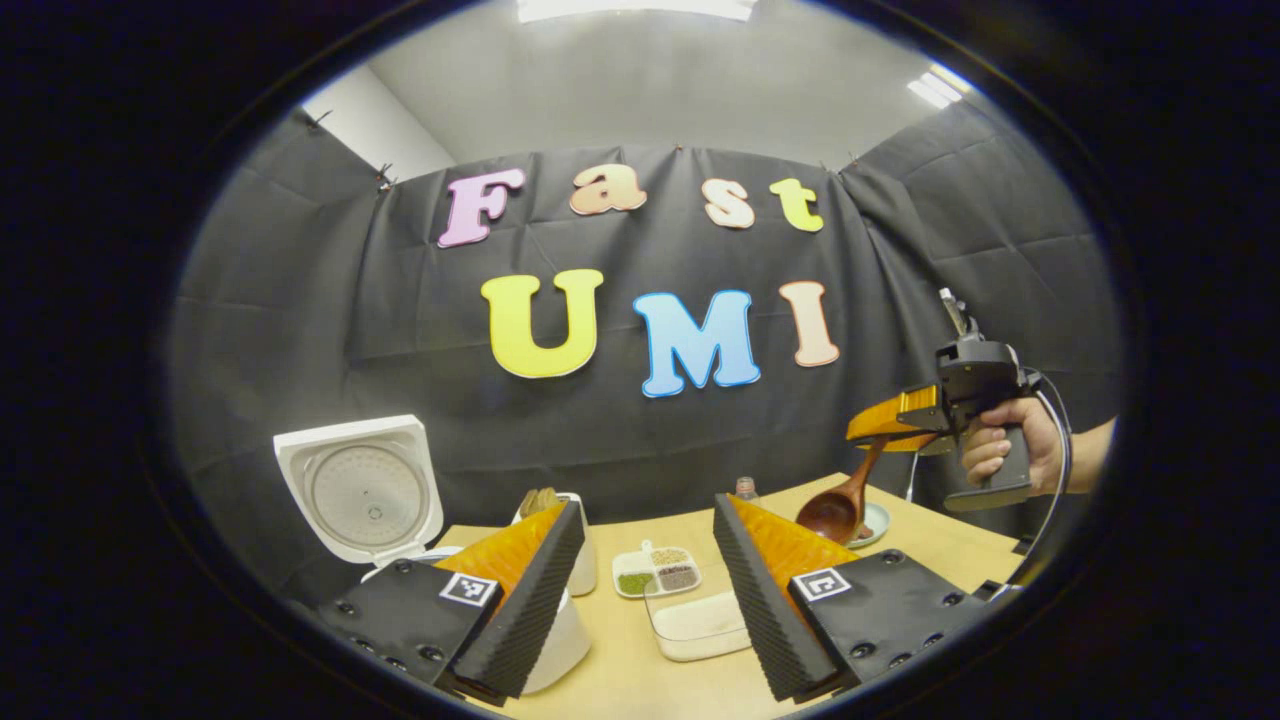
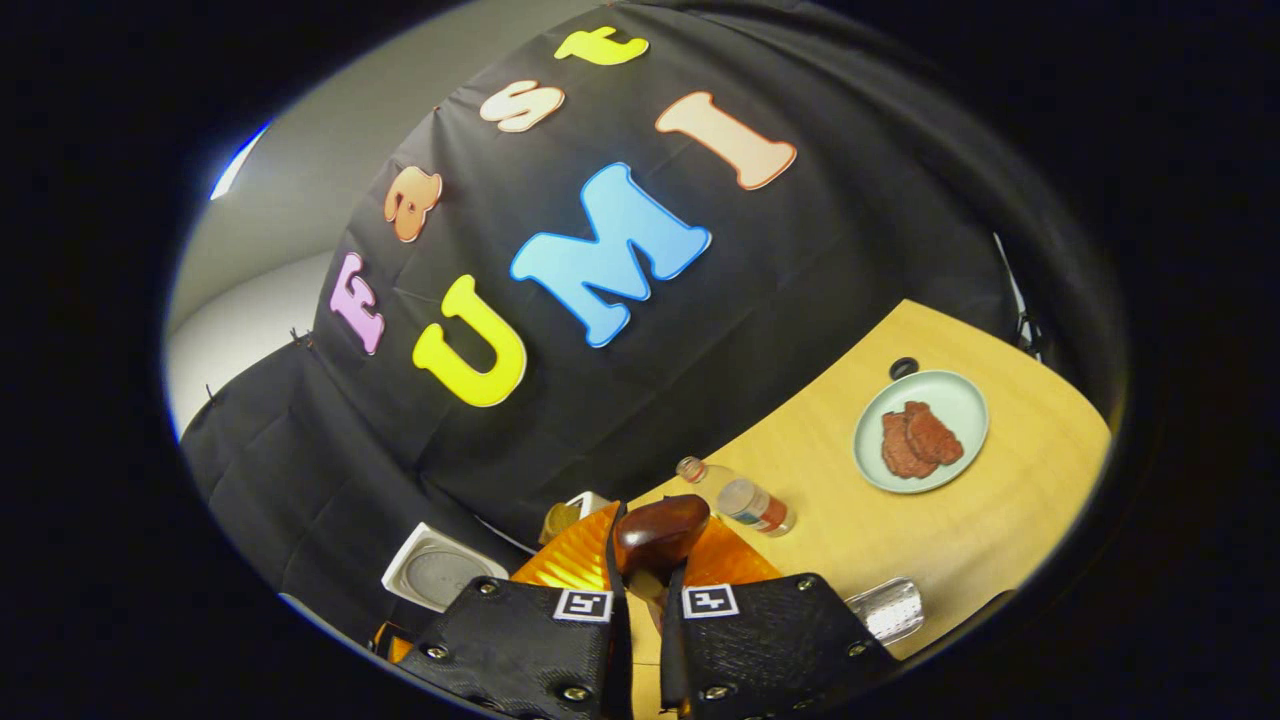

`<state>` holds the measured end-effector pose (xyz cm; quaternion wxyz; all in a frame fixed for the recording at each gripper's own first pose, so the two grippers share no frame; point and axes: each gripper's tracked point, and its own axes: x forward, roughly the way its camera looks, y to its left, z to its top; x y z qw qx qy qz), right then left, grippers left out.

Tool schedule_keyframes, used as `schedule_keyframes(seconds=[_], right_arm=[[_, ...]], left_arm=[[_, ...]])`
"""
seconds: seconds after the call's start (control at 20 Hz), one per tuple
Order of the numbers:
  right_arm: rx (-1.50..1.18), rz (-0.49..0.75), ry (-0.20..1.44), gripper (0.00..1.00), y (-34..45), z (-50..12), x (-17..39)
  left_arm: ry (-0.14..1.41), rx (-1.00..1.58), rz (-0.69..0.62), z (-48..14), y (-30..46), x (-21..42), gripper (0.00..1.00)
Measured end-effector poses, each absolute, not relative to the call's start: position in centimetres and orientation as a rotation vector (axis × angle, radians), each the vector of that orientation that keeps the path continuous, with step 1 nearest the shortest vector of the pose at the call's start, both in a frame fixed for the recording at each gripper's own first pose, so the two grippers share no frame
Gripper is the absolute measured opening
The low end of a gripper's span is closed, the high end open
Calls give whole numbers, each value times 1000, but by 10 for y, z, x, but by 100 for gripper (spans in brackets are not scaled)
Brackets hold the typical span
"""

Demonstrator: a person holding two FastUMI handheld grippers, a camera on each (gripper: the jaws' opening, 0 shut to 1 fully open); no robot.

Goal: Close the left gripper, press the button to open the rice cooker; take a wooden spoon from the chopstick holder with the right hand, scoop a spoonful of rice and pour it into the rice cooker, then put the wooden spoon back into the chopstick holder.

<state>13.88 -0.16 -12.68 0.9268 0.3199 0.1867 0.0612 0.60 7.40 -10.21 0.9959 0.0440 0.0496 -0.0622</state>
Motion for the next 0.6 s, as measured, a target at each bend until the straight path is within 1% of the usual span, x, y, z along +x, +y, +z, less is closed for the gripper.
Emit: schedule_keyframes(seconds=[0.15,0.2,0.25,0.35,0.5,0.55,0.6], right_arm=[[581,47,402,11,-32,-143,129],[557,36,409,11,-38,-149,124],[529,19,416,11,-44,-156,119],[480,-16,435,11,-54,-179,112],[444,-76,460,11,-67,-215,106],[452,-103,473,11,-72,-228,104],[461,-119,485,11,-72,-240,104]], left_arm=[[125,64,-103,-110,69,10,92],[129,56,-93,-111,69,12,88],[131,52,-80,-109,69,15,92],[137,55,-55,-110,69,20,92],[142,56,-50,-108,62,23,92],[137,57,-50,-105,60,23,92],[131,61,-49,-103,59,23,88]])
